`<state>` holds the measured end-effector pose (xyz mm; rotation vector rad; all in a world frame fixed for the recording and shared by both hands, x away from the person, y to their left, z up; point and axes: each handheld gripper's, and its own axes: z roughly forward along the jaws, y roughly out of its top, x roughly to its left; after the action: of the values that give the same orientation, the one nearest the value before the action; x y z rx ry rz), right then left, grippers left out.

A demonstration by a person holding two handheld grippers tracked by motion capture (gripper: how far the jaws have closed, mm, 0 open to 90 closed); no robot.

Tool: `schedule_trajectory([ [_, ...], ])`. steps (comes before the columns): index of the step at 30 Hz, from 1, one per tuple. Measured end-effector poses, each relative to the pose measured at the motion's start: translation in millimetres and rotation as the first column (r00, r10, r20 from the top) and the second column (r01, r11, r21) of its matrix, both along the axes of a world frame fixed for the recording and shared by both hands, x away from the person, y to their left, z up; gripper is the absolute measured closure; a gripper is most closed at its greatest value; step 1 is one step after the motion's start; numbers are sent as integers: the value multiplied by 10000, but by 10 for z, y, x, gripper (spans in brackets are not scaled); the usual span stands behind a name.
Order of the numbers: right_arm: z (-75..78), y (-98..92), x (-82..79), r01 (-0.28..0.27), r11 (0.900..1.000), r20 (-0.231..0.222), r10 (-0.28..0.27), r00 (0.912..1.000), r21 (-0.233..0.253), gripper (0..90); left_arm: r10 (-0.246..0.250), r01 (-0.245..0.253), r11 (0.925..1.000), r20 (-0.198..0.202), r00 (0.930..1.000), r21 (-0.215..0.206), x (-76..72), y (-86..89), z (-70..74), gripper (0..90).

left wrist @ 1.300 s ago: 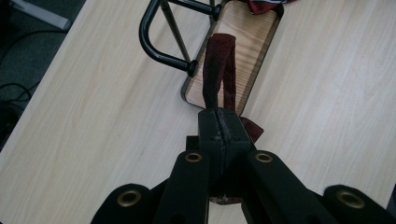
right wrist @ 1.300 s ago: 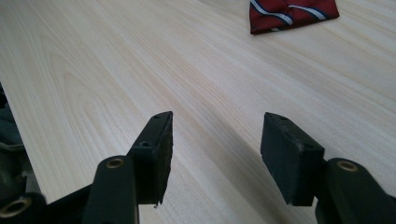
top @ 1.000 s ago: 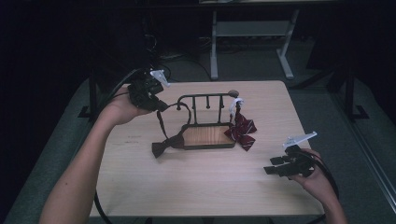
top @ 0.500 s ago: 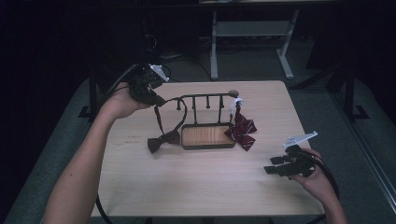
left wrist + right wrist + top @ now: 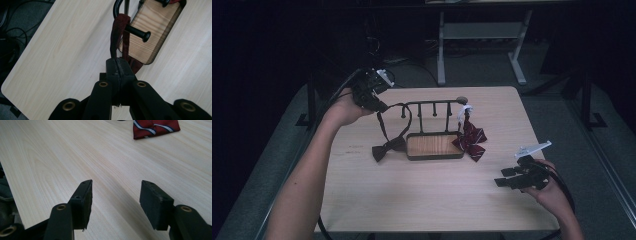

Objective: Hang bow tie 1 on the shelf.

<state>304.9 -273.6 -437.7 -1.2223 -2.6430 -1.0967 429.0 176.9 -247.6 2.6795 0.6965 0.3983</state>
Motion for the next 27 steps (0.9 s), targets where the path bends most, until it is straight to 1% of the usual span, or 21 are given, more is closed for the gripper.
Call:
schedule_trajectory([
  [4,4,4,0,-14,10000,9,14,10000,19,434,138,-137,9999,-94,9999,90,38,-2,-39,895],
  [8,1,5,3,-43,10000,10,43,10000,18,434,179,-177,9996,-95,9998,205,69,-13,-66,894],
  [10,0,8,3,-24,10000,-23,24,10000,11,434,196,-193,9990,-75,9998,398,89,-25,-86,892],
  [14,-3,6,7,4,10000,-45,-4,10000,-4,434,268,-262,9978,-96,9996,605,114,-52,-124,880],
  [15,-3,5,8,27,10000,-59,-27,10000,17,434,203,-195,9975,-111,9997,676,123,-55,-126,870],
  [18,-6,2,9,23,10000,-41,-23,10000,-8,434,203,-197,9973,-77,9998,707,122,-60,-133,820],
  [22,-3,-1,9,47,10000,-47,-47,10000,-11,433,184,-180,9970,-46,9998,756,85,-55,-119,786],
  [27,-9,-10,11,27,10000,19,-26,10000,-32,431,102,-105,9982,43,9999,587,11,-30,-110,754],
])
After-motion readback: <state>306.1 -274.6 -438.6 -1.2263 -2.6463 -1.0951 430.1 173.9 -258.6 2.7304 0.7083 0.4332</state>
